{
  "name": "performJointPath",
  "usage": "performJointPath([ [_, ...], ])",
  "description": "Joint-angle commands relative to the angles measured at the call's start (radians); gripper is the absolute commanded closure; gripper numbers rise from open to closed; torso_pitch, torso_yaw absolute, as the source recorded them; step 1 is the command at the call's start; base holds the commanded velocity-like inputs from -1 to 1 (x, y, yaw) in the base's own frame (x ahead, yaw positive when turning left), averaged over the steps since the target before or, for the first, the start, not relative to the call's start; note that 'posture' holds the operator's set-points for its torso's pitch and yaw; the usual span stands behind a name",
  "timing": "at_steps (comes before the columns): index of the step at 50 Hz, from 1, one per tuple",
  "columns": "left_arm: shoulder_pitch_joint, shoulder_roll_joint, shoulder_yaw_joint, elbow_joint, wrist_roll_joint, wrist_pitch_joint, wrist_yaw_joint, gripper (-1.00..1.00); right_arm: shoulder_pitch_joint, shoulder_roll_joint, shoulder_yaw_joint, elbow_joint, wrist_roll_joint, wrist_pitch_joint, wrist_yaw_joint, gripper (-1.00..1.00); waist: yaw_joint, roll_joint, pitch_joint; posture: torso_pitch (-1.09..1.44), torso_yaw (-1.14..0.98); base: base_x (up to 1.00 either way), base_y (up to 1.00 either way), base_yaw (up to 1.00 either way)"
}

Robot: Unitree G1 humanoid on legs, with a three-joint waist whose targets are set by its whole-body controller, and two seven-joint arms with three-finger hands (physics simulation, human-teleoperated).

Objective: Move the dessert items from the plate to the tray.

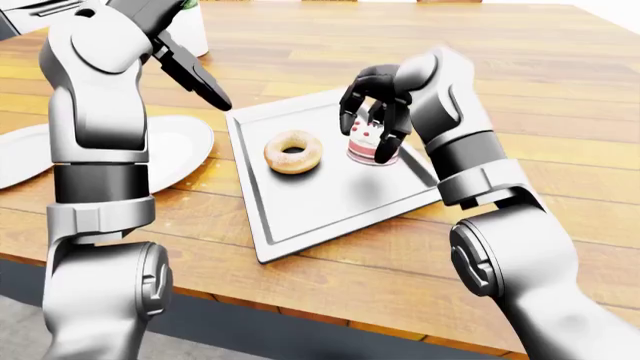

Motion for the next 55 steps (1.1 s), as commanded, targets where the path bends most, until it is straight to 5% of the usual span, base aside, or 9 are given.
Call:
performJointPath([
  [1, -0.042, 0.017, 0.014, -0.028, 0.001, -0.015, 0.015, -1.00, -0.048, -0.013, -0.010, -0.029, -0.005, -0.010, -0.018, 1.00, -0.001, 0.004, -0.037, 0.00, 0.00, 0.00, 0.00, 0.00],
  [10, -0.044, 0.015, 0.013, -0.021, 0.004, -0.019, 0.017, -1.00, -0.047, -0.015, -0.011, -0.009, -0.012, -0.005, -0.008, 0.93, -0.002, 0.007, -0.036, 0.00, 0.00, 0.00, 0.00, 0.00],
  [13, -0.043, 0.020, 0.014, -0.024, 0.005, -0.018, 0.012, -1.00, -0.052, -0.010, -0.012, -0.013, -0.008, 0.006, 0.008, 0.34, -0.003, 0.007, -0.036, 0.00, 0.00, 0.00, 0.00, 0.00],
  [14, -0.043, 0.020, 0.015, -0.023, 0.006, -0.019, 0.015, -1.00, -0.054, -0.011, -0.012, -0.010, -0.008, 0.004, 0.008, -0.09, -0.003, 0.007, -0.036, 0.00, 0.00, 0.00, 0.00, 0.00],
  [18, -0.038, 0.020, 0.015, -0.028, 0.006, -0.019, 0.012, -1.00, -0.054, -0.011, -0.012, -0.014, -0.004, 0.008, 0.014, -0.97, -0.004, 0.008, -0.036, 0.00, 0.00, 0.00, 0.00, 0.00],
  [24, -0.040, 0.027, 0.018, -0.028, 0.005, -0.020, 0.012, -1.00, -0.060, -0.014, -0.010, -0.017, -0.004, 0.010, 0.026, -1.00, -0.004, 0.008, -0.036, 0.00, 0.00, 0.00, 0.00, 0.00],
  [33, -0.050, 0.037, 0.020, -0.026, 0.007, -0.016, 0.008, -1.00, -0.209, -0.058, -0.029, 0.090, 0.018, -0.011, 0.006, -1.00, -0.005, 0.011, -0.035, 0.00, 0.00, 0.00, 0.00, 0.00],
  [42, -0.082, 0.080, 0.045, -0.017, -0.010, -0.007, 0.012, -1.00, -0.297, -0.188, -0.103, 0.048, 0.087, 0.087, -0.059, -1.00, -0.002, 0.005, -0.028, 0.00, 0.00, 0.00, 0.00, 0.00],
  [55, -0.093, 0.157, 0.097, -0.134, -0.100, 0.111, 0.031, -1.00, -0.007, -0.417, -0.187, -0.596, 0.121, 0.434, 0.119, -1.00, 0.009, -0.018, -0.017, 0.00, 0.00, 0.00, 0.00, 0.00],
])
